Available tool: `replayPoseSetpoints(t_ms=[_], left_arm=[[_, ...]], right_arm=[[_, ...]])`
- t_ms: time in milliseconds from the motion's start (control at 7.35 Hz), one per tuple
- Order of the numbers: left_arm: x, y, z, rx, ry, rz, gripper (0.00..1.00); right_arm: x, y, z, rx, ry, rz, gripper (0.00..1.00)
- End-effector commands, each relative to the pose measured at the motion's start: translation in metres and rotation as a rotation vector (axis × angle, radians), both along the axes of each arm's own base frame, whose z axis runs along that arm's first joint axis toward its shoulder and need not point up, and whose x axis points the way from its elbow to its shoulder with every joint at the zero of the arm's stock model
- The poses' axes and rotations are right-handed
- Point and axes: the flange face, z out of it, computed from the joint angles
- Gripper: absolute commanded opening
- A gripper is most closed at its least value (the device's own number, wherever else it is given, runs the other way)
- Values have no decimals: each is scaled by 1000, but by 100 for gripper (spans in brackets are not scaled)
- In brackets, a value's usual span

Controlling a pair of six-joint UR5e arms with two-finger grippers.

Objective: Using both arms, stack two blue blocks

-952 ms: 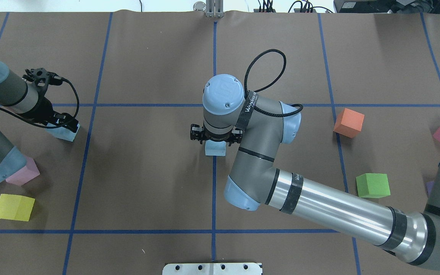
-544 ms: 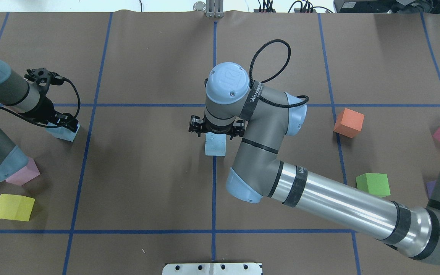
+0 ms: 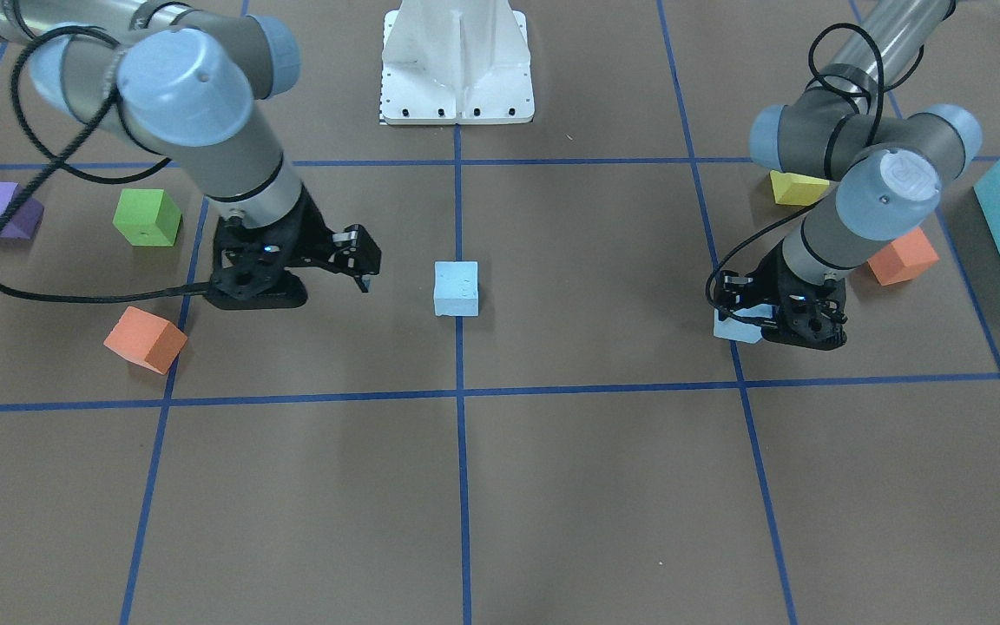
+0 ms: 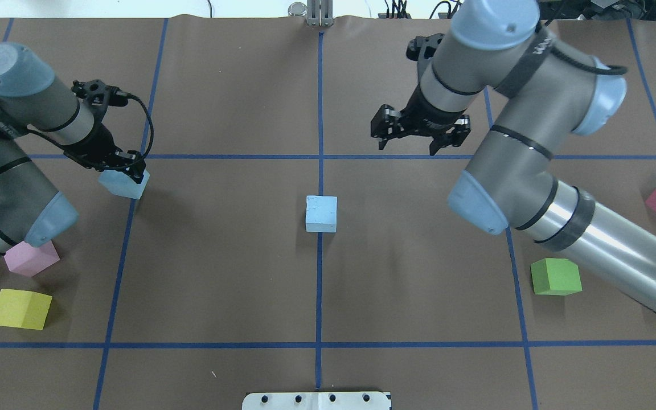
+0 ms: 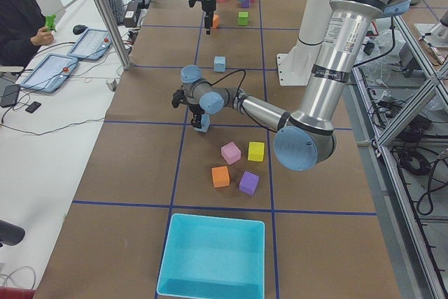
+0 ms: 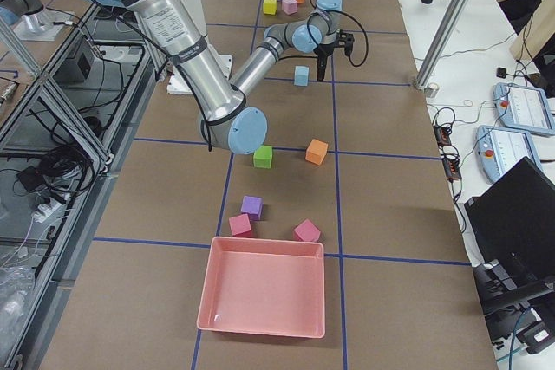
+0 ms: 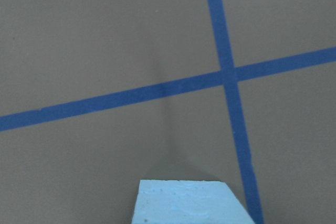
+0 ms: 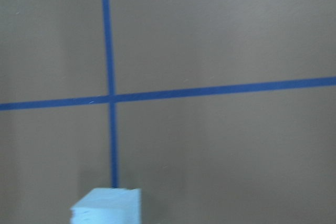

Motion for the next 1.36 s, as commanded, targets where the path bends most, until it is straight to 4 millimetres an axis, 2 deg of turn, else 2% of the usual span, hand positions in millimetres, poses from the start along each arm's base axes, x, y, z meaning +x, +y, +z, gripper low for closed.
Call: replayPoseSetpoints(t_ms=[0,272,408,544,680,816,1088,1224], left_arm=[[4,2,-115,-81,18,-77,57],[77,41,-177,-181,58,-102,57],[92,45,-202,-202,66,-134,57],[119,63,-221,-205,39,-138,57],[140,65,-235,-207,23,-142,57],[167,56,-257,-232,14,-151,57],[190,56,-263,-228,-5,-165,57],[200,49,-268,-233,-16,-167,57]], right_arm=[[111,-40,64,48,7,-28,100],[190,-60,149,134,85,-98,100],[222,-77,181,149,119,-126,100],[255,-91,211,169,143,-152,100],[277,-99,236,177,161,-172,100],[287,-103,252,186,171,-196,100],[290,-104,266,171,172,-204,100],[291,-103,270,167,173,-205,100]])
